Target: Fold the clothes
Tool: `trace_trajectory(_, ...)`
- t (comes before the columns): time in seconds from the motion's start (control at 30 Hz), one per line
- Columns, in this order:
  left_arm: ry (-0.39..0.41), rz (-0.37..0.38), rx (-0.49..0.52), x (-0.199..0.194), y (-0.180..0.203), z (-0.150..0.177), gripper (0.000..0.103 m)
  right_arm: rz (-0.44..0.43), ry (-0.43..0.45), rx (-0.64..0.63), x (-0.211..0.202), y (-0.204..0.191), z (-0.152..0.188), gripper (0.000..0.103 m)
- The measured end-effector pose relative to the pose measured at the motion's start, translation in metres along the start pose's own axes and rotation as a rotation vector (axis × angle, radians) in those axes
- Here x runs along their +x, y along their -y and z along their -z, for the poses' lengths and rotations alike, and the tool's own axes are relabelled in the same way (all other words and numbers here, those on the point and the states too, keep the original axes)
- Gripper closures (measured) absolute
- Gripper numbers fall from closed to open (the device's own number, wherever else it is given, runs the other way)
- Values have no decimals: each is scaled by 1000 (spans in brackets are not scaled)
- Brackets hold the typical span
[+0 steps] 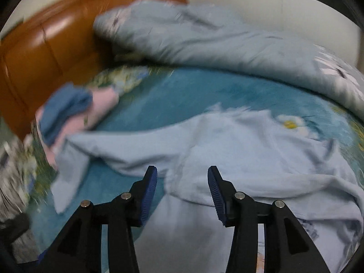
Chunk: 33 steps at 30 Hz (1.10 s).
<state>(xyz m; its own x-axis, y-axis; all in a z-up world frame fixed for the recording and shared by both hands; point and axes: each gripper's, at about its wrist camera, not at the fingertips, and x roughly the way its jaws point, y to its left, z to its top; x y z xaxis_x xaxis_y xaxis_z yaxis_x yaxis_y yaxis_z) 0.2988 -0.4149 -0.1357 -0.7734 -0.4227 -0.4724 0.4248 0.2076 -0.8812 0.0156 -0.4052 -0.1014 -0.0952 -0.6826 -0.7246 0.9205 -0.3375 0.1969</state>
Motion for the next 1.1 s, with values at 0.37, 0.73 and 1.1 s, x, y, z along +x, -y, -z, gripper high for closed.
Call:
trace_trajectory(0.37,-210,-180,744,97,79,-17,35,320,131,421,-127,227,47,55)
trace_trajectory(0.73,-410,-271,998,218,107,-3,37,190,-4,626,-83,300,74,56)
trace_trajectory(1.1,-378,-342,1158,235,98,9,38,246,68,490,-89,292,28,101)
